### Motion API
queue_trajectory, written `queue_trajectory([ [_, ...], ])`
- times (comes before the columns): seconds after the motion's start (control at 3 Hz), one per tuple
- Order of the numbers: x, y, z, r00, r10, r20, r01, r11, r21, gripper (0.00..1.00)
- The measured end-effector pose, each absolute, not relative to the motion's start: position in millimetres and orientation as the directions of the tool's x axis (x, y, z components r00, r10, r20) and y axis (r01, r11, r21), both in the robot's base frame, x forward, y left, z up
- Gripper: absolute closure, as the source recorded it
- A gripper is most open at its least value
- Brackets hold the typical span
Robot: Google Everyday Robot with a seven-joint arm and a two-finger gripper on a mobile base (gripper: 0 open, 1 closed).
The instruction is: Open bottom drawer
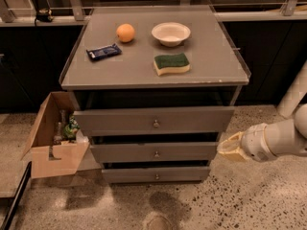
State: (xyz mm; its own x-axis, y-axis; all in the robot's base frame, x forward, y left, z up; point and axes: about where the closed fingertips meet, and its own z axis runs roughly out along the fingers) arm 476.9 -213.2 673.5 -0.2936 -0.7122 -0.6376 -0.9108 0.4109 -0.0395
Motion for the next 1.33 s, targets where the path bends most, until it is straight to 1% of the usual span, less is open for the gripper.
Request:
queue_trajectory([
  [0.33,480,-210,647,-0.290,-0.650,-0.703,-0.909,0.416,-0.009,1.00],
  [0.67,486,-201,598,-0.336,-0.553,-0.763,-0.896,0.437,0.078,1.00],
  [1.33,487,-196,589,-0.338,-0.542,-0.769,-0.889,0.452,0.072,1.00],
])
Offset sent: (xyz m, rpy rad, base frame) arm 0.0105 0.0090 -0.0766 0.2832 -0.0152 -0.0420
